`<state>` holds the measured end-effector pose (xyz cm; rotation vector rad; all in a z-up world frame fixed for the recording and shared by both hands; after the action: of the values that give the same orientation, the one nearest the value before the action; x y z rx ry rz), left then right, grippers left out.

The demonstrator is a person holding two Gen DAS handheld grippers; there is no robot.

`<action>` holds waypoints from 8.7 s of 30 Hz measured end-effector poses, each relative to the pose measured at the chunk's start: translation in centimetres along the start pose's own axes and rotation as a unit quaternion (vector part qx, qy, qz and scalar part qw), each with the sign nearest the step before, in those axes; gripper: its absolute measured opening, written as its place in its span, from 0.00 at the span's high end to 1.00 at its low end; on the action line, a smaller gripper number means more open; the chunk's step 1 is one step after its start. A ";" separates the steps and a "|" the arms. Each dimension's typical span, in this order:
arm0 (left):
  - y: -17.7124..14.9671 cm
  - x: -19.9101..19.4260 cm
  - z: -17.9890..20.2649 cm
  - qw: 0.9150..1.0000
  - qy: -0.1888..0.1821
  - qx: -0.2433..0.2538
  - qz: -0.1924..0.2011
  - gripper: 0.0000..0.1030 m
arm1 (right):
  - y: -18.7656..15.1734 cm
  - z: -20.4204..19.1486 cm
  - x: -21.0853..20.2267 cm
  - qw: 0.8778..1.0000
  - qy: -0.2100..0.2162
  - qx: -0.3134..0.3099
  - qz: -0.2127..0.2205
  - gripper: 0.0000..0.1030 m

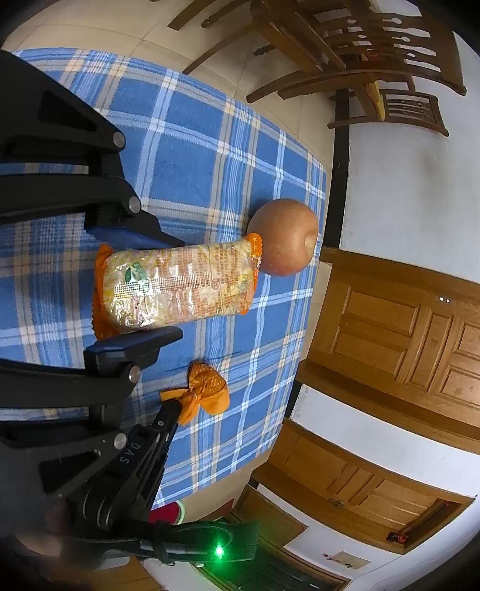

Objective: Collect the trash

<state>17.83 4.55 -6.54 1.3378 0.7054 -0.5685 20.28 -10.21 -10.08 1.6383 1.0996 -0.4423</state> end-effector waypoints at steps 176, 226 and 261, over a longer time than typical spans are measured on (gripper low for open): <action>-8.6 -5.5 35.9 0.950 -0.189 0.247 -0.026 0.44 | -12.8 26.0 -27.8 0.929 -0.110 0.273 0.225 0.40; -5.9 -10.7 13.7 0.995 -0.007 0.098 0.036 0.20 | -11.2 9.1 -24.5 0.973 -0.067 0.118 0.185 0.09; -6.7 -10.4 12.1 0.993 0.034 0.103 0.045 0.20 | -11.8 7.7 -22.7 0.979 -0.062 0.104 0.164 0.09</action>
<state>7.61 -8.68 -2.29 1.5786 0.6511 -0.5364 0.84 -26.87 -2.61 1.9081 0.6901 -0.4443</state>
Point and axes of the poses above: each gripper's, at about its wrist camera, not at the fingertips, and x roughly the way its jaws point, z to its right, y to its top, the point moved 9 cm from there along x, roughly the way its jaws point, and after that the axes turned 13 degrees about y, right-handed, at the moved point
